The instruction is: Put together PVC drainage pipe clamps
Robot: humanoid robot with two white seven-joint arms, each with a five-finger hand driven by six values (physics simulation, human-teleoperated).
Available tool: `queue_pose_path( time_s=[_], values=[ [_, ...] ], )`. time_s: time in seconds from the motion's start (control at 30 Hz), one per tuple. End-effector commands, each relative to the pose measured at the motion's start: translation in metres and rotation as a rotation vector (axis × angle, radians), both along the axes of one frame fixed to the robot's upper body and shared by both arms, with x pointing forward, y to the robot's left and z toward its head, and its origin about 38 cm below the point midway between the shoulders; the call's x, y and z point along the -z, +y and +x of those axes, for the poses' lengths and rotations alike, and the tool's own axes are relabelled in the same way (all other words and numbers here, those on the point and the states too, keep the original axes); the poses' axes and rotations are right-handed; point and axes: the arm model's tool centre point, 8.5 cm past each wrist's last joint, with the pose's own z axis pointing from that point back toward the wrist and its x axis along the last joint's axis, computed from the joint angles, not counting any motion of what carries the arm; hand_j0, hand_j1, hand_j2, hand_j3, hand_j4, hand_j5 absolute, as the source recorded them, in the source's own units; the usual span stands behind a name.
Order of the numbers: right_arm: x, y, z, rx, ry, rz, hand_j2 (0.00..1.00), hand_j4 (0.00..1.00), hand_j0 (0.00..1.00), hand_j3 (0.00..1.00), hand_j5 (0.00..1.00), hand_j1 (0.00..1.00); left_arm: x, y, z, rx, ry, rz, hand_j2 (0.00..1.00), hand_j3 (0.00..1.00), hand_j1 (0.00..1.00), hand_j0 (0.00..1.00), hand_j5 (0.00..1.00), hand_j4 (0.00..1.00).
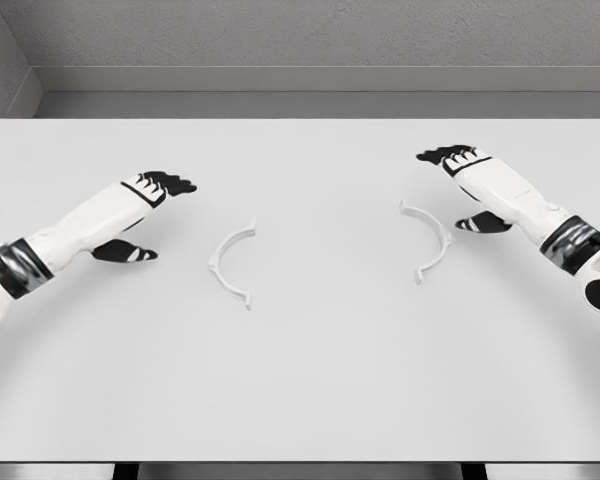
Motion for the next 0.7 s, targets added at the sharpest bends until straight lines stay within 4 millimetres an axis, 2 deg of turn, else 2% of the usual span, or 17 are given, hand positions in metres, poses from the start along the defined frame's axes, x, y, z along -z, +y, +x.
queue_pose_path(
  time_s=[0.0,0.07,0.23,0.43,0.67],
  values=[
    [0.001,-0.003,0.0,0.009,0.006,0.005,1.0,1.0,1.0,1.0,1.0,1.0,-0.007,-0.001,-0.002,0.013,-0.015,0.001,1.0,1.0,1.0,1.0,1.0,1.0],
    [0.008,-0.001,-0.005,0.002,0.021,0.006,1.0,1.0,1.0,1.0,1.0,1.0,-0.007,-0.003,-0.002,0.015,-0.015,-0.002,1.0,1.0,1.0,1.0,1.0,1.0],
    [0.01,-0.002,-0.006,0.001,0.026,0.002,1.0,1.0,1.0,1.0,1.0,1.0,-0.002,-0.007,-0.001,0.023,-0.007,0.011,1.0,1.0,1.0,1.0,1.0,1.0],
    [0.011,-0.002,-0.006,0.004,0.029,0.0,1.0,1.0,1.0,1.0,1.0,1.0,0.015,-0.038,-0.002,0.062,0.016,-0.029,1.0,1.0,1.0,1.0,1.0,1.0],
    [0.019,-0.006,-0.005,0.017,0.053,-0.002,1.0,1.0,1.0,1.0,1.0,1.0,0.015,-0.038,-0.001,0.062,0.011,-0.02,1.0,1.0,1.0,1.0,1.0,1.0]
  ],
)
